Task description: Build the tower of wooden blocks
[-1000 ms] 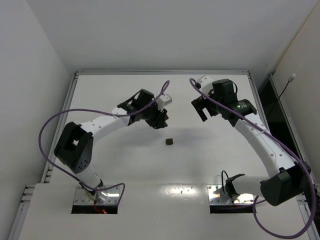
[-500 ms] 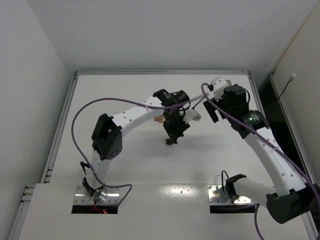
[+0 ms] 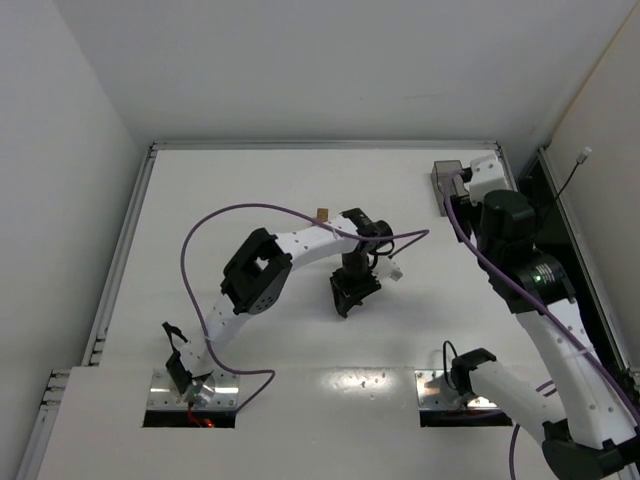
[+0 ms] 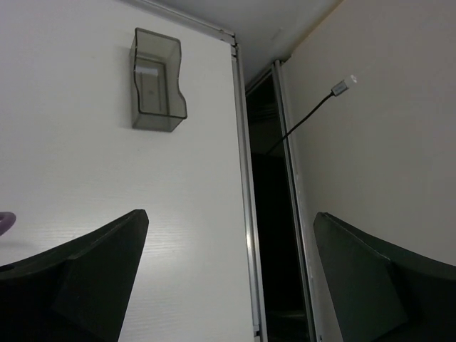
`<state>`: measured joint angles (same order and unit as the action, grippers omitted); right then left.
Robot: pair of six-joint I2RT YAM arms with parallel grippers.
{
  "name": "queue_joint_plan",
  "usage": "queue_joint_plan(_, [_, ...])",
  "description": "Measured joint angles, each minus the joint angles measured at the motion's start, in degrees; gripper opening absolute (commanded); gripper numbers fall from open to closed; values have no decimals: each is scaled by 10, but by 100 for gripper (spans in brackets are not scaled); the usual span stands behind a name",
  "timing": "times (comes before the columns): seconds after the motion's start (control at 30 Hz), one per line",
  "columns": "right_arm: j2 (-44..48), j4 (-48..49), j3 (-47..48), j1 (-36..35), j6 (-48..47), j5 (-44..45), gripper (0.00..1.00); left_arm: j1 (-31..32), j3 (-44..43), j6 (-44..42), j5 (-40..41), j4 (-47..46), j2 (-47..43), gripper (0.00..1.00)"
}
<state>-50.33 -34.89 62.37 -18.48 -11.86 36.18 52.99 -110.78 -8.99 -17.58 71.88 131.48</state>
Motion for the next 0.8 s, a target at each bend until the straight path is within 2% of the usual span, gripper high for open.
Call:
queue_joint_plan(0.37, [36,-7,0,10,0,-1,100,10,-56,14,21,16,42,0])
queue_joint_plan(0.6, [34,-21,0,14,0,-23,100,11,-77,29,26,31,56,30])
queue_joint_plan(0.8, [34,-29,0,15,1,-35,100,16,-87,42,37,36,63,34])
